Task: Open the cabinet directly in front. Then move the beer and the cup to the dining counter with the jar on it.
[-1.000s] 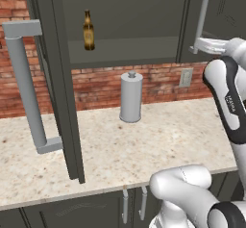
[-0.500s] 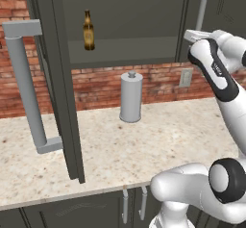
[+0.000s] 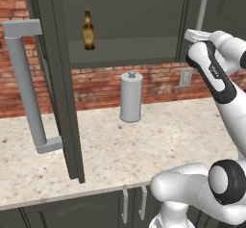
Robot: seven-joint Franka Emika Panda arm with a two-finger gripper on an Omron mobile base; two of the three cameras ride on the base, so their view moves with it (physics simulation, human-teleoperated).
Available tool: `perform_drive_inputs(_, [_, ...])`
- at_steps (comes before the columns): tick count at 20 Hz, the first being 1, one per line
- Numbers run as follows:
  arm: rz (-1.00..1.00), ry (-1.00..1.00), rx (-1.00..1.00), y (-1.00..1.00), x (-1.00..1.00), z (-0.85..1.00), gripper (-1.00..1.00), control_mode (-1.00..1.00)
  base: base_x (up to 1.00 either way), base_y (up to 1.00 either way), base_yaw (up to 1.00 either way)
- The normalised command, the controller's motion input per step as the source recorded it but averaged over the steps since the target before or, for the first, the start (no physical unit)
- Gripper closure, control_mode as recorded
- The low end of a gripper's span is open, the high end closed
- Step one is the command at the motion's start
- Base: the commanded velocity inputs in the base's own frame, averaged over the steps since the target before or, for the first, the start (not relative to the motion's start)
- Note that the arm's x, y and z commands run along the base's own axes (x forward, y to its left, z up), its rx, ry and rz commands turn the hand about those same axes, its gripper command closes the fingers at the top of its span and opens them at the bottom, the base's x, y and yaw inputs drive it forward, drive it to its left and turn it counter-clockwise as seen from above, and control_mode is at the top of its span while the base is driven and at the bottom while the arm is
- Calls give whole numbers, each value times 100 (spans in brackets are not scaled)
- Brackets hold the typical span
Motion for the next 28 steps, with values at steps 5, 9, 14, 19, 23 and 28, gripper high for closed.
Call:
perform_drive_inputs(5, [0, 0, 0, -81, -19, 6, 100, -100, 0, 0, 0])
perform_drive_inputs(9, [0, -2, 5, -100, -22, 11, 100, -100, 0, 0, 0])
perform_drive_inputs(14, [0, -9, 11, -100, -23, 14, 100, -100, 0, 0, 0])
perform_drive_inputs(19, [0, -5, 6, -45, -14, 6, 100, -100, 0, 0, 0])
perform_drive_inputs(23, [0, -2, 0, -32, -20, 0, 100, -100, 0, 0, 0])
perform_drive_inputs(28, [0, -15, 4, -83, -39, 0, 100, -100, 0, 0, 0])
